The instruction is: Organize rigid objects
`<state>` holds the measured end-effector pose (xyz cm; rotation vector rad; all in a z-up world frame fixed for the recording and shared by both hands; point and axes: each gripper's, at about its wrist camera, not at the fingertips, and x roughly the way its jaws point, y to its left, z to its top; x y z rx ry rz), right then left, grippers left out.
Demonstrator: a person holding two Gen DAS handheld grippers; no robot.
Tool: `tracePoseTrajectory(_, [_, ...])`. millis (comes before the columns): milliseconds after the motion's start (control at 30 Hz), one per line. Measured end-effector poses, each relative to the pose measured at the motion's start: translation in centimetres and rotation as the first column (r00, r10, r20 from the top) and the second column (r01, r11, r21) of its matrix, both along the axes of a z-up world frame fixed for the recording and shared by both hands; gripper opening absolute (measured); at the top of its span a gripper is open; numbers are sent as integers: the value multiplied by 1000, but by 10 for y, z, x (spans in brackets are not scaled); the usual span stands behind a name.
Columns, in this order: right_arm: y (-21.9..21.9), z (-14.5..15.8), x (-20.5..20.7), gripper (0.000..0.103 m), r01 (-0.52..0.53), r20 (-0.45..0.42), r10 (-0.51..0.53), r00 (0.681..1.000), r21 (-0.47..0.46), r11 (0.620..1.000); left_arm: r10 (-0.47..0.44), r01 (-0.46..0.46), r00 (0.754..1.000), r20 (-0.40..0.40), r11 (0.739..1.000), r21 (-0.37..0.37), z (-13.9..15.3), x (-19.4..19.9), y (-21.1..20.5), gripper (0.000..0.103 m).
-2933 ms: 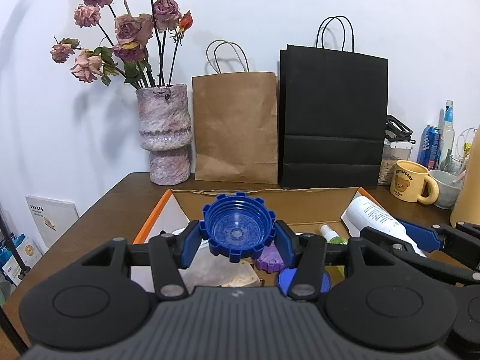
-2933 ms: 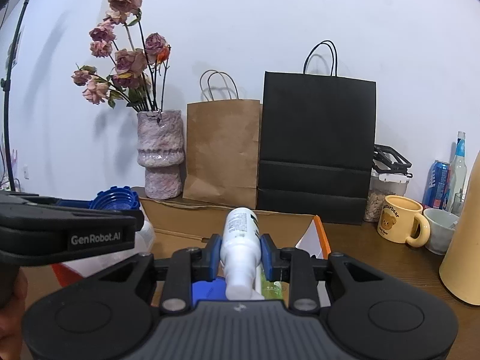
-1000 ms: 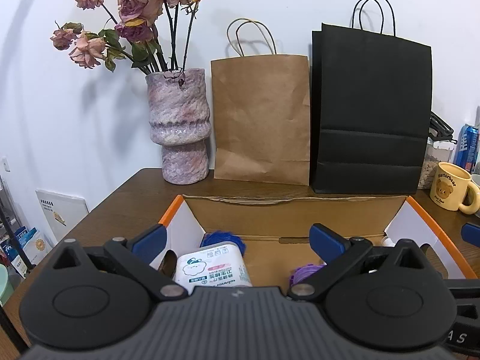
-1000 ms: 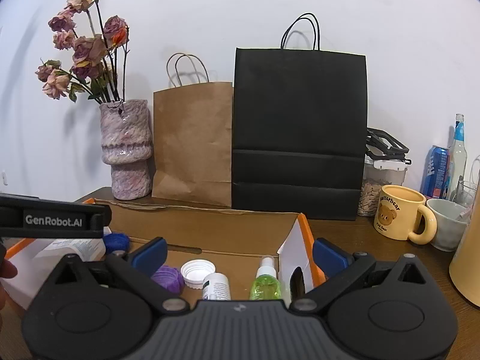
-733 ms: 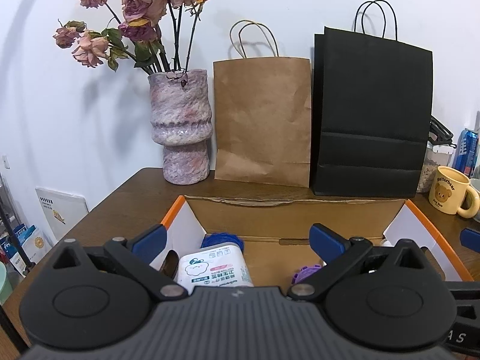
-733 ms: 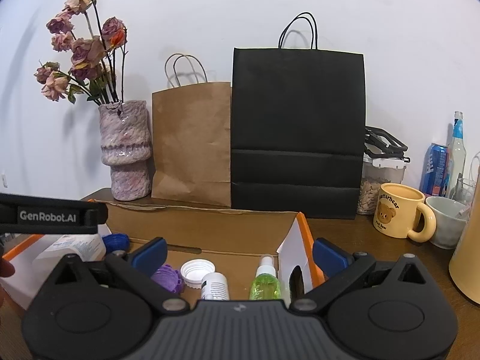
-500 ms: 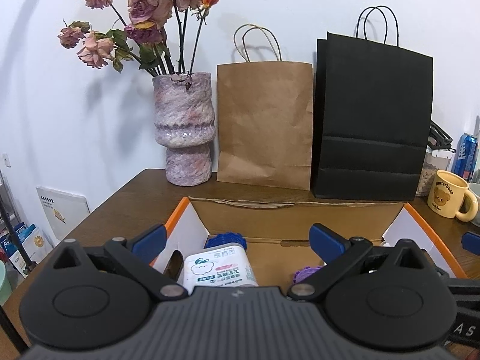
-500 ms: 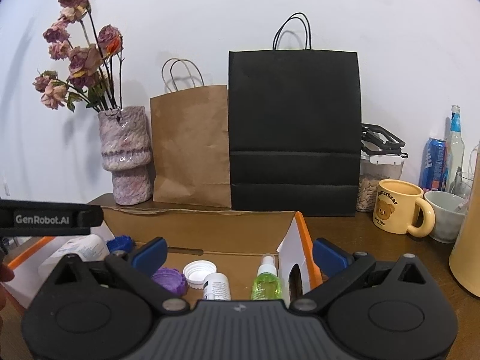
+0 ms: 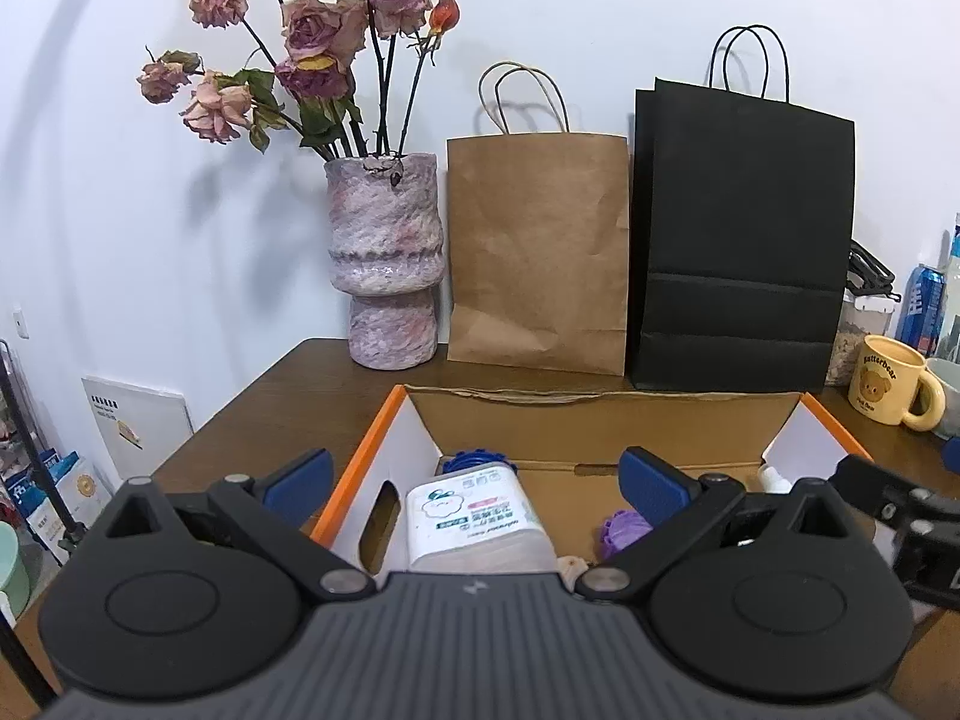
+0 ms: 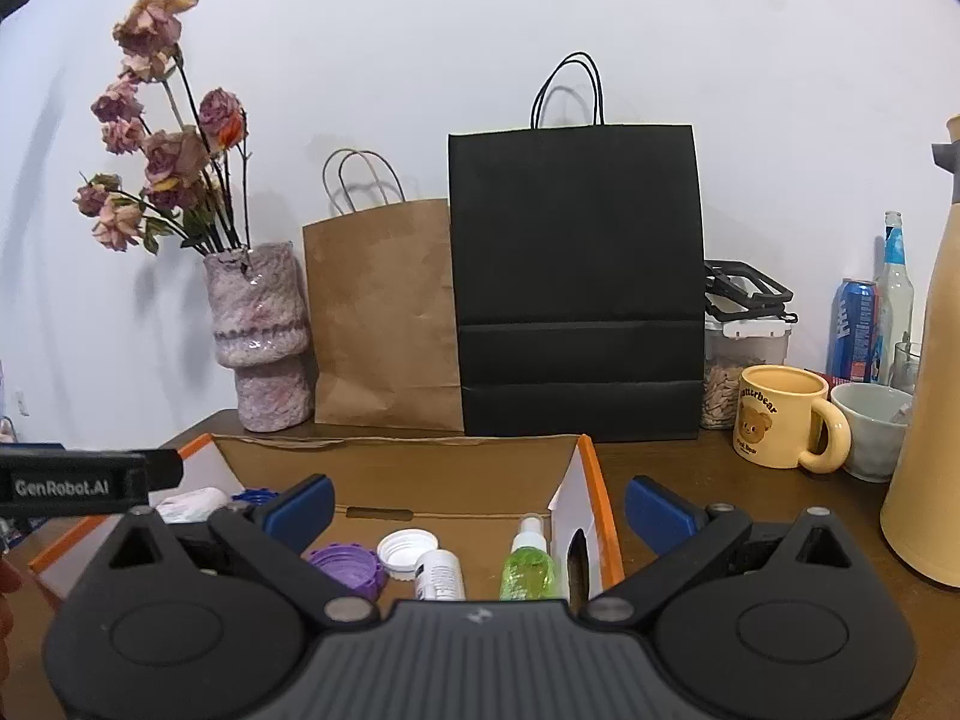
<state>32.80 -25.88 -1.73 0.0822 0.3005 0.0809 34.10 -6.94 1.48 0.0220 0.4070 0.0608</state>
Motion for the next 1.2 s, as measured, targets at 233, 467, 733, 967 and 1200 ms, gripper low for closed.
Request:
tracePoseTrajectory(233, [-4,12,-26,103,-17,-1,17,1000,8,1000,-14,14,1000,-1,1000,7,4,-26,6,103])
tracePoseTrajectory(467, [-4,19,-65,103,-20,-13,20,1000,12,1000,-21,21,1000,3,1000,-3,9,-65,14,103])
tracePoseTrajectory(733, [-2,19,-119,103,-39,-53,40,998,14,999,-37,37,999,-12,999,-1,12,-122,20,103])
tracePoseTrajectory(967, [7,15,-170,103,-67,-86,66,994,-11,998,-46,46,998,-31,999,-3,8,-174,24,103])
tracePoseTrajectory(1200, [15,9,-212,103,-90,-105,86,991,-32,995,-55,55,997,-57,998,-2,0,-215,28,103])
